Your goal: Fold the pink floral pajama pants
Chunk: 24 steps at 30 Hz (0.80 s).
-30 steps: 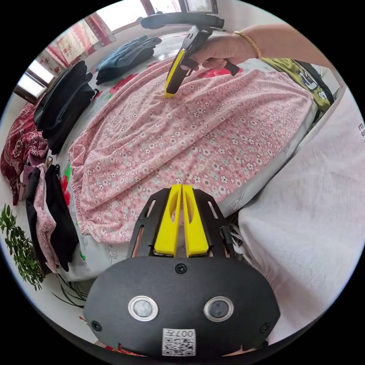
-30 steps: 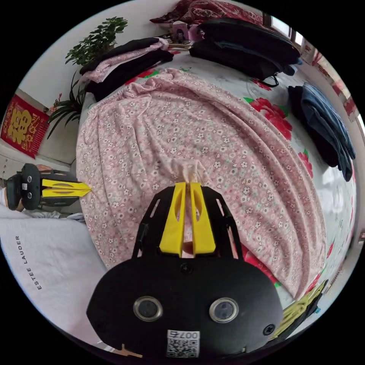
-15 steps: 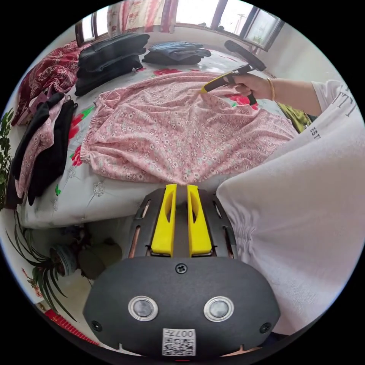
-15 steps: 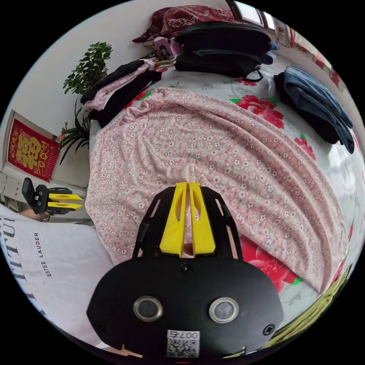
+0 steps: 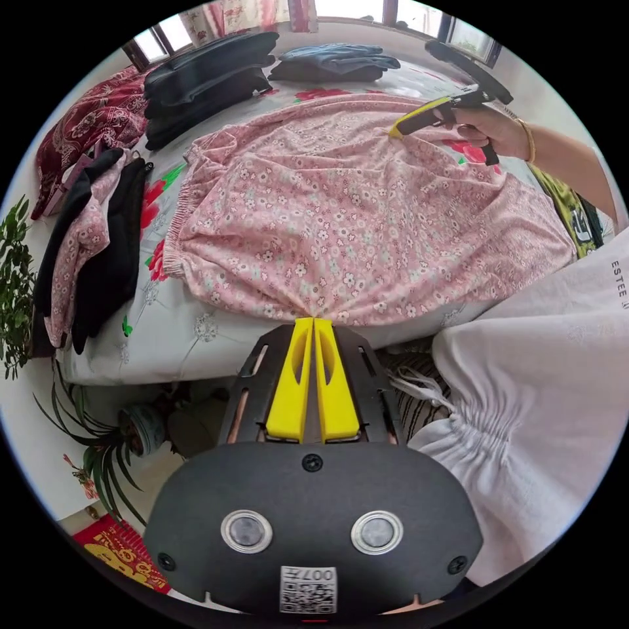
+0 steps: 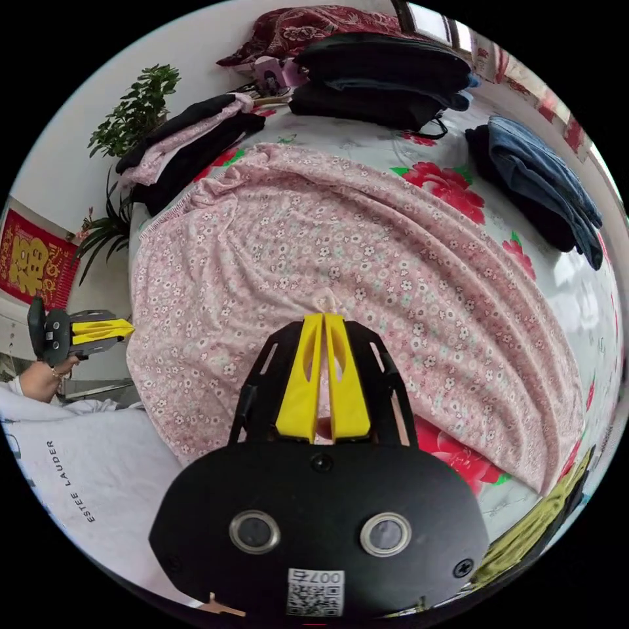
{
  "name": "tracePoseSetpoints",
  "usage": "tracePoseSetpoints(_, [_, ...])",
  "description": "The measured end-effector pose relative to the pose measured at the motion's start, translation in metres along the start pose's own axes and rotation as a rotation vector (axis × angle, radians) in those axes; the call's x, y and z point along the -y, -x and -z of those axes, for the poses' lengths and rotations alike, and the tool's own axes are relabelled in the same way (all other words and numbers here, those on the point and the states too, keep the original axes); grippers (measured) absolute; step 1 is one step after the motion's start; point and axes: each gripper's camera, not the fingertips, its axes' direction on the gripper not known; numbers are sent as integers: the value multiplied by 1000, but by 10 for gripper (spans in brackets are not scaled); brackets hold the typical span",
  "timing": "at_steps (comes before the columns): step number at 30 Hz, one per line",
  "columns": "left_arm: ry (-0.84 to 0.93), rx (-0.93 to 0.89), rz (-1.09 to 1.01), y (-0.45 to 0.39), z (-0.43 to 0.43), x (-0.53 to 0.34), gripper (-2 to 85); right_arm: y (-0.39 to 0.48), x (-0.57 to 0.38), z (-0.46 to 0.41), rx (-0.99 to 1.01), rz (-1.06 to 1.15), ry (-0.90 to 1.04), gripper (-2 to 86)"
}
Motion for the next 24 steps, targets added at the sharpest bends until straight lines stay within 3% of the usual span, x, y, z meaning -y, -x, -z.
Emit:
tracePoseSetpoints(5, [-91,-82,71,5,23,-31,-9,-18,1,11,111,-135,-79,4])
tracePoseSetpoints(11, [-194,-5,276,40,56,-34,3,-49,-83,87,216,-345,-319,42])
tracePoseSetpoints(14, [-247,-41,362,67,63,-27,48,-68,-175,118,116,-531,-355,55])
tracePoseSetpoints(17, [-242,-15,303,72,63,-1,61,-90,-277,136,-66,-795,-274,67])
tracePoseSetpoints(22, [0,163,192,55,18,49,29,-114,-440,162,-396,-1323,-125,86])
tracePoseSetpoints(24, [-6,201,215,46,20,53,6,-114,-477,159,-359,-1451,-111,93])
